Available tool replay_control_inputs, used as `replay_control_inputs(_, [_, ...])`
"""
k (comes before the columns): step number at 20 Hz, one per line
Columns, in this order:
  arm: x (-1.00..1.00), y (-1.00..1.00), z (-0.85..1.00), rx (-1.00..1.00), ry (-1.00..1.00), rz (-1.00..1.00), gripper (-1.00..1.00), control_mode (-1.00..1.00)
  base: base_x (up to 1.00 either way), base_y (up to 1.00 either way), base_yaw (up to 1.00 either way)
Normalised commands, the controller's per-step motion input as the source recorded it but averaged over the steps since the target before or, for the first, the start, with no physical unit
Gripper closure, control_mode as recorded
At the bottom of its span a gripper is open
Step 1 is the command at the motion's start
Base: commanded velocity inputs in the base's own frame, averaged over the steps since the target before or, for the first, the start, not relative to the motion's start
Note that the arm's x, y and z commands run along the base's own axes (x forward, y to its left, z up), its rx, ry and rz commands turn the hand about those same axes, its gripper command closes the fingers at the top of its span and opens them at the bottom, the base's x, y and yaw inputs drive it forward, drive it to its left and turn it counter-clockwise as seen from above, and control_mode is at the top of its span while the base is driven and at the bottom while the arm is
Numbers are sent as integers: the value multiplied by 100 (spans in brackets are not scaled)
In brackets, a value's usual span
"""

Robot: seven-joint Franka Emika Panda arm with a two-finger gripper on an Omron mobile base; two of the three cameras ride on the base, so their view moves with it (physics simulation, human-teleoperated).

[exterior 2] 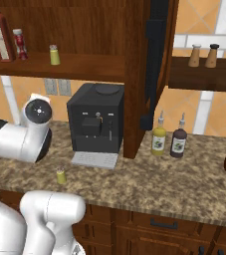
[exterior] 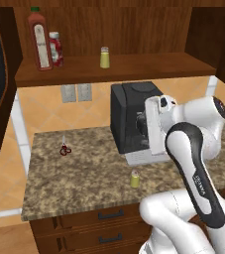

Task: Put the shaker and condiment bottle from the counter next to their counterparts in the cabinet.

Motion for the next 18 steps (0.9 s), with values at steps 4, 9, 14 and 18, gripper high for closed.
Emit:
replay_control_inputs(4, [-76,76,-100,-62,2,-17,-100,-100,0,0,0])
replay_control_inputs(9, [-7,46,-71,-70,32,-6,-100,-100,0,0,0])
replay_control_inputs(14, [-3,15,-21,-27,16,1,-100,-100,0,0,0])
replay_control_inputs(18, [-17,22,-40,-52,9,2,-100,-100,0,0,0])
